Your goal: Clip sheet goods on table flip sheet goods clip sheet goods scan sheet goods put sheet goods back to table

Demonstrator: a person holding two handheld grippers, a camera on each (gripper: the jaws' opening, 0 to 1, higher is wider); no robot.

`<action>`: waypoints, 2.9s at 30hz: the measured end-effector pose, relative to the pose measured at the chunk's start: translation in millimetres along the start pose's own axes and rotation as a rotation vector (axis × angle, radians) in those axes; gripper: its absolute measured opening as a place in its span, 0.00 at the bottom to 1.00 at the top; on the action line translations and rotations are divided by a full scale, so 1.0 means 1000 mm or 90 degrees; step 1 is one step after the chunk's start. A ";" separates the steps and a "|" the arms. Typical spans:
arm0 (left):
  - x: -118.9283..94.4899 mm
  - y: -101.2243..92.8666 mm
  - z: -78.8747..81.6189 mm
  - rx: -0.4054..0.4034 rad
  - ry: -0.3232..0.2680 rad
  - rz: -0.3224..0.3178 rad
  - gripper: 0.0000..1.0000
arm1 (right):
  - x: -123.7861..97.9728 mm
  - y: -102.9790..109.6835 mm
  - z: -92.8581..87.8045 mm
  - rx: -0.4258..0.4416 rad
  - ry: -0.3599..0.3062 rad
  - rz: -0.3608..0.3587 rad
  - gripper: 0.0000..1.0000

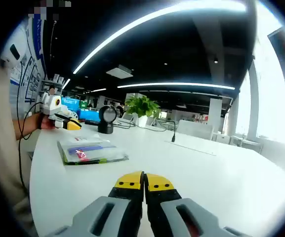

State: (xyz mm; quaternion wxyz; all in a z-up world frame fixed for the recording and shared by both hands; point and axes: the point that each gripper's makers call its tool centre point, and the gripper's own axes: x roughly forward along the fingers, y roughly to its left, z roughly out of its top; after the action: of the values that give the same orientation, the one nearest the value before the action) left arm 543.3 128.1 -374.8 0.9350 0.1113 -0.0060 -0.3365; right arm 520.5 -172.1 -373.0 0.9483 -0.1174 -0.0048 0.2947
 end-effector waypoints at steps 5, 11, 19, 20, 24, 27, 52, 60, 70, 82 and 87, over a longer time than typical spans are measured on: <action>-0.001 0.001 0.002 -0.006 -0.006 0.001 0.00 | 0.001 0.003 -0.003 -0.025 0.012 0.002 0.00; 0.000 0.002 0.001 -0.016 -0.002 0.002 0.00 | 0.000 0.004 -0.001 -0.030 0.006 0.003 0.00; -0.001 0.003 0.000 -0.020 -0.003 0.005 0.00 | 0.000 0.006 -0.001 -0.048 0.008 0.003 0.00; -0.001 0.003 0.000 -0.023 -0.003 0.006 0.00 | 0.000 0.007 -0.002 -0.051 0.009 0.003 0.00; -0.001 0.003 0.001 -0.031 -0.005 0.008 0.01 | 0.000 0.007 -0.002 -0.055 0.010 0.004 0.00; -0.001 0.002 0.001 -0.031 -0.004 0.007 0.01 | 0.000 0.007 -0.001 -0.053 0.008 0.005 0.00; 0.000 0.001 -0.002 -0.044 0.024 0.003 0.02 | 0.000 0.006 -0.003 -0.059 0.013 0.003 0.00; 0.004 -0.007 -0.008 -0.120 0.047 -0.007 0.04 | 0.000 0.007 -0.003 -0.062 0.014 0.003 0.00; 0.003 -0.011 -0.010 -0.185 0.085 -0.013 0.07 | 0.000 0.008 -0.003 -0.066 0.012 0.009 0.00; 0.004 -0.017 -0.012 -0.300 0.115 -0.047 0.13 | 0.001 0.008 -0.004 -0.069 0.014 0.010 0.00; 0.004 -0.016 -0.017 -0.329 0.135 -0.047 0.14 | 0.001 0.010 -0.003 -0.070 0.013 0.011 0.00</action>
State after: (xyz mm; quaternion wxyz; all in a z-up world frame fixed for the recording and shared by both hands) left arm 537.7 117.7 -395.4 0.9148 -0.0961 0.1821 -0.3475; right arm 515.9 -164.5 -378.3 0.9377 -0.1726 -0.0105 0.3013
